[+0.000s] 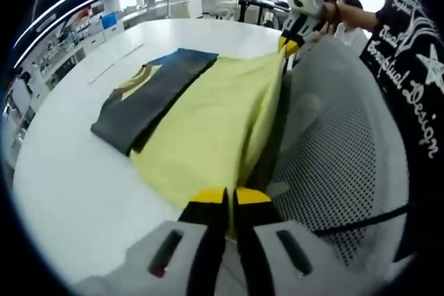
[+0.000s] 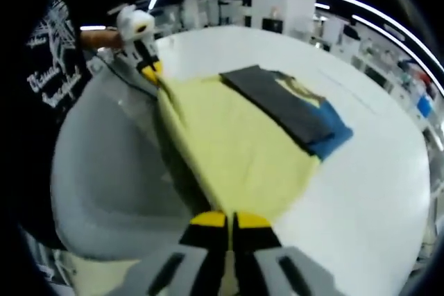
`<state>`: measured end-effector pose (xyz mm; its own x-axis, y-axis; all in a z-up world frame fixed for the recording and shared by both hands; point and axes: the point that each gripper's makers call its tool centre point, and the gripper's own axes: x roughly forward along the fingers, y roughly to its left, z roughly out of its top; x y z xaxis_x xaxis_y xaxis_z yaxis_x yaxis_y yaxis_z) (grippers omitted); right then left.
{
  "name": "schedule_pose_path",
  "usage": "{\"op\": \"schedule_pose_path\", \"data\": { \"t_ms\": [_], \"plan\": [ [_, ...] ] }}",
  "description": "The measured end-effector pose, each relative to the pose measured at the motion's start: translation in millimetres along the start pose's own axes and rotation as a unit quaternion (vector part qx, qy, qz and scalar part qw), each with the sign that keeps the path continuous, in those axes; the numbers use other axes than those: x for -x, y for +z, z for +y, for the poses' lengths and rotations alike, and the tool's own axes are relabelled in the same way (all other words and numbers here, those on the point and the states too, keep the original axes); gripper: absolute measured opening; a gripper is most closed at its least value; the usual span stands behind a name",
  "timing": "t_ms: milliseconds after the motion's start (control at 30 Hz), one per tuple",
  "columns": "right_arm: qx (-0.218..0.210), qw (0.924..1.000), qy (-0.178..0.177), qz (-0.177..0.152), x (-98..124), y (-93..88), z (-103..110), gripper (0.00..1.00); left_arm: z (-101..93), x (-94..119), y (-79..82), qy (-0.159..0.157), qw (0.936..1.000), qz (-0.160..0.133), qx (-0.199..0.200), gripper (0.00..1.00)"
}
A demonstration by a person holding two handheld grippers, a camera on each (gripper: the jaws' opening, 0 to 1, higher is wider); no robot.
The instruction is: Fold the garment on the visible template until the final outline fits inside the template.
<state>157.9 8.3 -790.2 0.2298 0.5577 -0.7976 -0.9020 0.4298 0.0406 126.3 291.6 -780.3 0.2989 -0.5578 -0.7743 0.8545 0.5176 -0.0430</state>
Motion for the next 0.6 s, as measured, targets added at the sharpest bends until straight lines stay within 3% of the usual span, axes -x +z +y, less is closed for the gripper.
{"op": "schedule_pose_path", "data": {
  "t_ms": [267, 600],
  "plan": [
    [-0.002, 0.9998, -0.02, -0.005, 8.5, 10.6, -7.2, 0.0, 5.0, 9.2, 8.4, 0.003, 0.9999, -0.002, -0.01, 0.0],
    [0.003, 0.9975, -0.068, -0.019, 21.3, 36.7, -37.3, 0.0, 30.3, 23.4, 37.1, 0.028, 0.9991, -0.025, -0.018, 0.0]
  ]
}}
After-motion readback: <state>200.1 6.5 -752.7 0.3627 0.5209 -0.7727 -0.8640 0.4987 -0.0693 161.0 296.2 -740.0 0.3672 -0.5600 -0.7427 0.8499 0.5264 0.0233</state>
